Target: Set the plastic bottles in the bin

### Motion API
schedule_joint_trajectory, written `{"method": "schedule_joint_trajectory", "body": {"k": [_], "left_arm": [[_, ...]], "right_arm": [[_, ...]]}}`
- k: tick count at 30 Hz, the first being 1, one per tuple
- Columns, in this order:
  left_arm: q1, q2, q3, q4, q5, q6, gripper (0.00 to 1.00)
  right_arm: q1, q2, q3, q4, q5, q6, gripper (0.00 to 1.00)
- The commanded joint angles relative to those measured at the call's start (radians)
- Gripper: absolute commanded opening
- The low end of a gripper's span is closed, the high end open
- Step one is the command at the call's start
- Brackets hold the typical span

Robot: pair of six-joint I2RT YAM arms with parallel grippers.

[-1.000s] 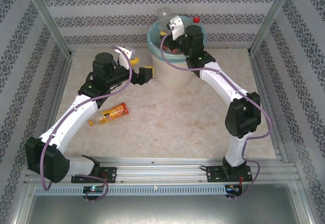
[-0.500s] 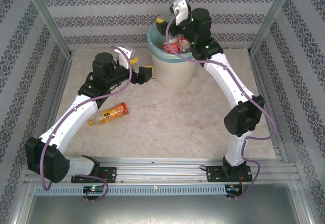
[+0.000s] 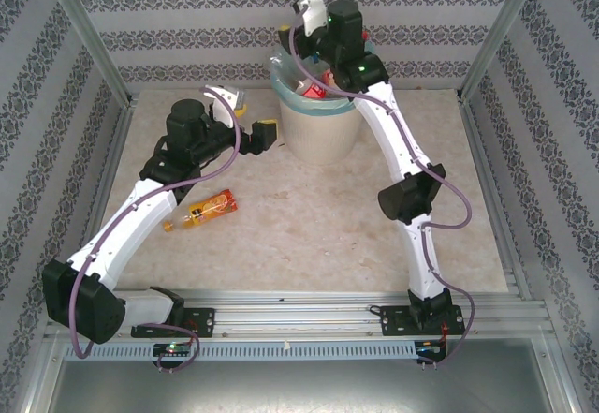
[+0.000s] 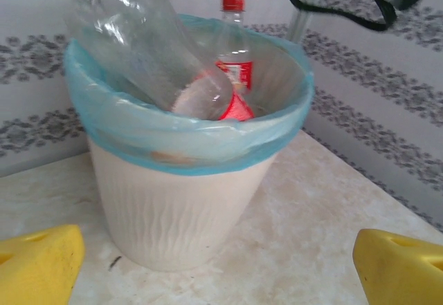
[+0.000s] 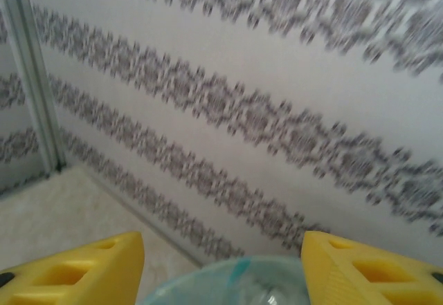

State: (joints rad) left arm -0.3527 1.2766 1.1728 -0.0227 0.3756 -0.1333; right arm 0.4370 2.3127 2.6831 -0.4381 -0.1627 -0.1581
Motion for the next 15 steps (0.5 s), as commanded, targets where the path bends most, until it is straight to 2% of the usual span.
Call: {"method": "schedule_joint_trajectory", "body": {"k": [1,3,5,11,15], "left_arm": [[0.003,-0.019,0.015,-0.07,-0.176,0.016,0.99],[0.015,-0.023,0.017,-0.086,-0.252,0.003,0.99],[0.035,-0.029,0.014,-0.09,-0.283,-0.013,0.98],[0.073,-0.041,0.004,-0.085,-0.306,-0.056,0.97],[0.078,-0.036,-0.003,-0.079,-0.298,-0.063,0.97]], "right_arm": [[0.042,-0.059,-0.049,-0.028,-0.034,-0.021,0.62],[0.055,-0.074,-0.061,-0.03,-0.021,-0.034,0.62],[0.069,-0.085,-0.053,-0.034,0.005,-0.049,0.62],[0.104,-0.09,-0.021,-0.05,0.09,-0.104,0.63],[0.107,-0.064,-0.019,-0.061,0.11,-0.106,0.57]]}}
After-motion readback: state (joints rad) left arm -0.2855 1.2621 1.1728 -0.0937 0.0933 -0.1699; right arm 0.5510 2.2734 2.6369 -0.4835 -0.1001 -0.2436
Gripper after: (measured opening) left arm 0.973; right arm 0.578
